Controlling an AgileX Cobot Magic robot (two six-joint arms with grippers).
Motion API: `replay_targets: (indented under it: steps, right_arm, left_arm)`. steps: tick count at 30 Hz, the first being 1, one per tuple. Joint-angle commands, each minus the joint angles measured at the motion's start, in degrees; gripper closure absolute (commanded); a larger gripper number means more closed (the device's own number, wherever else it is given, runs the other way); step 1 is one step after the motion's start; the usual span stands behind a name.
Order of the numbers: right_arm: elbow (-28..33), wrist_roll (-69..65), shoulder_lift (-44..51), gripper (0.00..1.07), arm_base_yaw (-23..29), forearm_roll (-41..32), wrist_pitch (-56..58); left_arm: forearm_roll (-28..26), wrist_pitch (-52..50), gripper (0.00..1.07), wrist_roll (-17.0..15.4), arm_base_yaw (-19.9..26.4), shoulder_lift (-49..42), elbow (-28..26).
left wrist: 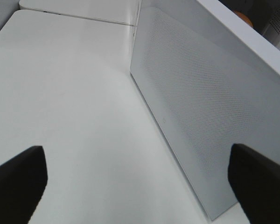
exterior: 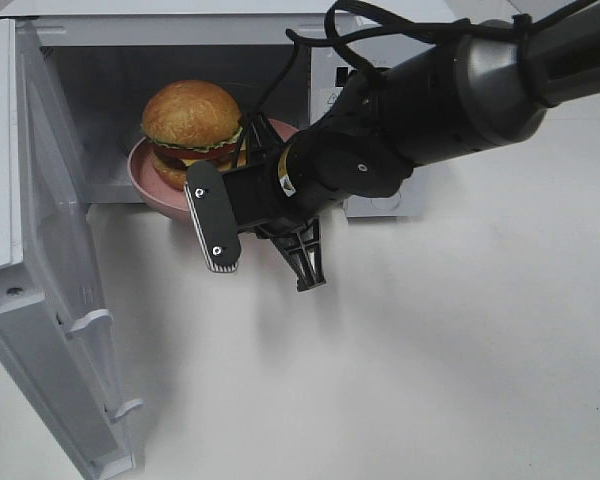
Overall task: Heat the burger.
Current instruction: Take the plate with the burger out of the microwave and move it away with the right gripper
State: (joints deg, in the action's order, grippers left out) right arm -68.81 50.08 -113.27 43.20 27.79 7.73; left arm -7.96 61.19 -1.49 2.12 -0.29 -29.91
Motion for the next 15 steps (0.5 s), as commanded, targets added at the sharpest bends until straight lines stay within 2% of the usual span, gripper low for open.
replay_targets:
  steps: [1,7,9,15]
  right_arm:
    - [2.3,-0.3,3.8,1.07,-0.2,1.0,-3.9]
    - [6.5,-0.3,7.2,1.07,-0.2,2.1,-4.6]
    - [9.9,-0.3,9.9,1.07,-0.2,2.1,-5.6]
    - [13.2,-0.3,13.3,1.07,-0.2,2.1,-6.6]
  left_arm:
    - [0.0,0.0,0.09,0.1,0.1,-1.1,0.3]
    - [0.0,0.0,0.09,0.1,0.1,-1.1,0.3]
    - [0.0,0.0,0.09,0.1,0.1,-1.1,0.3]
    - [0.0,0.0,0.09,0.1,0.1,-1.1,0.3]
